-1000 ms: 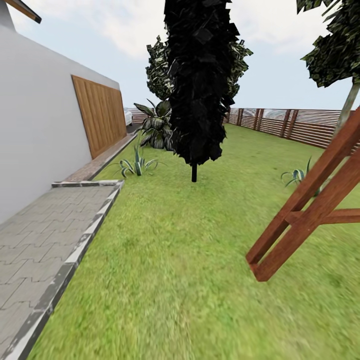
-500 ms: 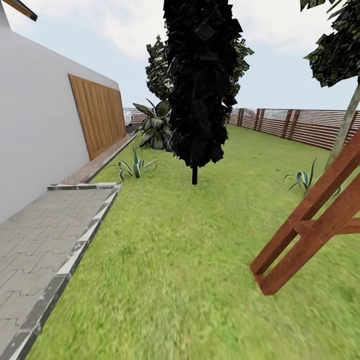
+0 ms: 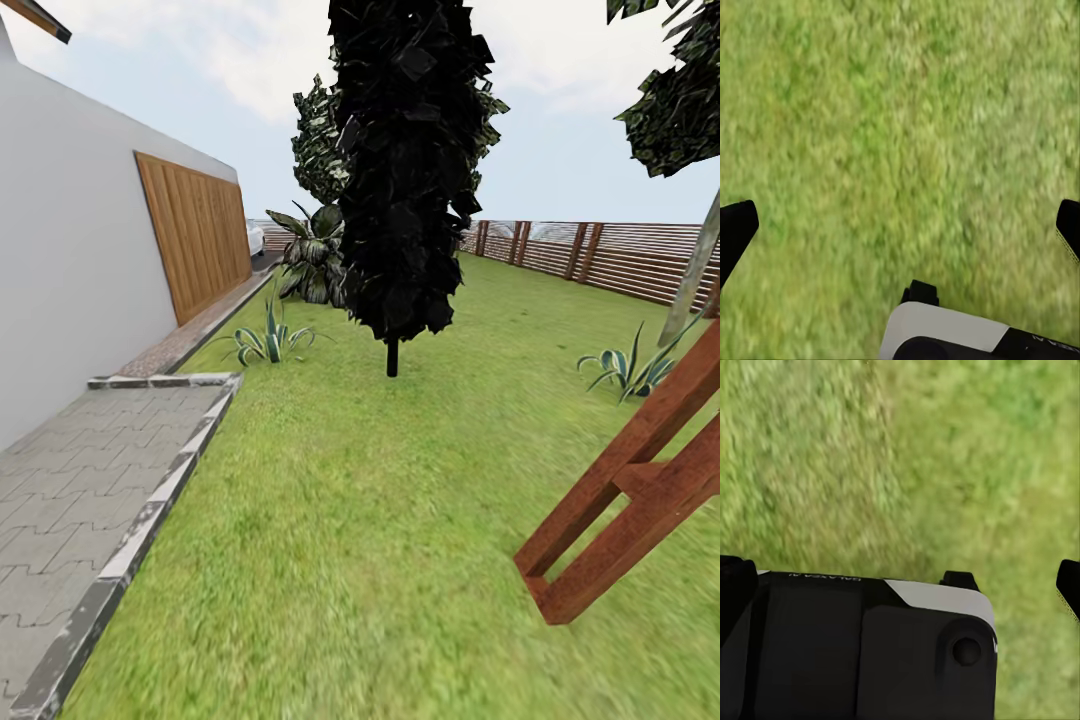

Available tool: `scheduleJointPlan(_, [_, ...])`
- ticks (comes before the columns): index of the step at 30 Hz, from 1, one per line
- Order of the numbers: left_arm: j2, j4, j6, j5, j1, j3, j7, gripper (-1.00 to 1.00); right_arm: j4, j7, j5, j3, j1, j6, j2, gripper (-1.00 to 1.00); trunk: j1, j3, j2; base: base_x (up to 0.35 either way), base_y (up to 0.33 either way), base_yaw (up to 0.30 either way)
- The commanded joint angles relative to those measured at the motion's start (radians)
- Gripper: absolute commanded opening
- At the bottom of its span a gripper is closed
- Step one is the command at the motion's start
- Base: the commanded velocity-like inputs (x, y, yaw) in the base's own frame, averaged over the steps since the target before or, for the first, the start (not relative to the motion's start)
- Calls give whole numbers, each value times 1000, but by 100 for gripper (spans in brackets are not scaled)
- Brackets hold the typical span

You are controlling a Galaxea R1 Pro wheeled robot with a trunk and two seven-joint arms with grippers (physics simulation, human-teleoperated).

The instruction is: Take the three Easter eggs out of the wicker basket on the lawn in the garden, then place them on the lawn next to a single tree (choose any tree) so that all three eggs are next to the same tree and none are left in the basket.

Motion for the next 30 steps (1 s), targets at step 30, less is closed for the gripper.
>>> scheduleJointPlan(30, [3, 1, -5, -1, -1, 0, 1, 100, -2, -6, 2, 6, -1, 4, 6, 100, 1, -2, -2, 330, 27, -31])
